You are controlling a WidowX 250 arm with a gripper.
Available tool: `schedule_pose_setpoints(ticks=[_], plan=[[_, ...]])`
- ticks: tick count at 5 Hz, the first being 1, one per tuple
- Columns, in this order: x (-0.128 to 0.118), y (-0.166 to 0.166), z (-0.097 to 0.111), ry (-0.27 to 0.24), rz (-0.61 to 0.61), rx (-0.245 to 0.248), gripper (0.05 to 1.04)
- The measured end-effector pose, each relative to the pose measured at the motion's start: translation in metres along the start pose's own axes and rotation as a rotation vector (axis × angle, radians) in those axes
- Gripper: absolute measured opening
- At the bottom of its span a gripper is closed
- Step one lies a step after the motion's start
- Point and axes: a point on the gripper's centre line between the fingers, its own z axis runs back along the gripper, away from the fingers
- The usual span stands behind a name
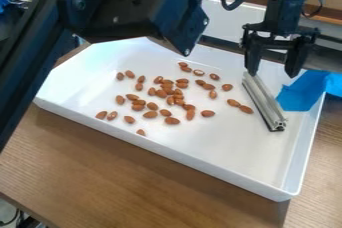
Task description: Sweep into pile
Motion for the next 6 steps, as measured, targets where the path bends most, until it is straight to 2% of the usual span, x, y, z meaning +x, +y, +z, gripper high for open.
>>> schedule_pose_setpoints(ticks=[1,2,3,4,5,6], plan=[[-0.002,0.001,-0.027,0.042,-0.004,0.045,1.0],[0.0,0.0,-0.036,0.038,-0.013,0.04,1.0],[0.004,0.007,-0.054,0.042,-0.021,0.05,1.0],[0.005,0.01,-0.049,0.01,-0.045,0.019,0.945],[0.005,0.012,-0.052,-0.009,-0.075,0.012,0.699],[0.005,0.014,-0.049,-0.01,-0.096,-0.002,0.398]])
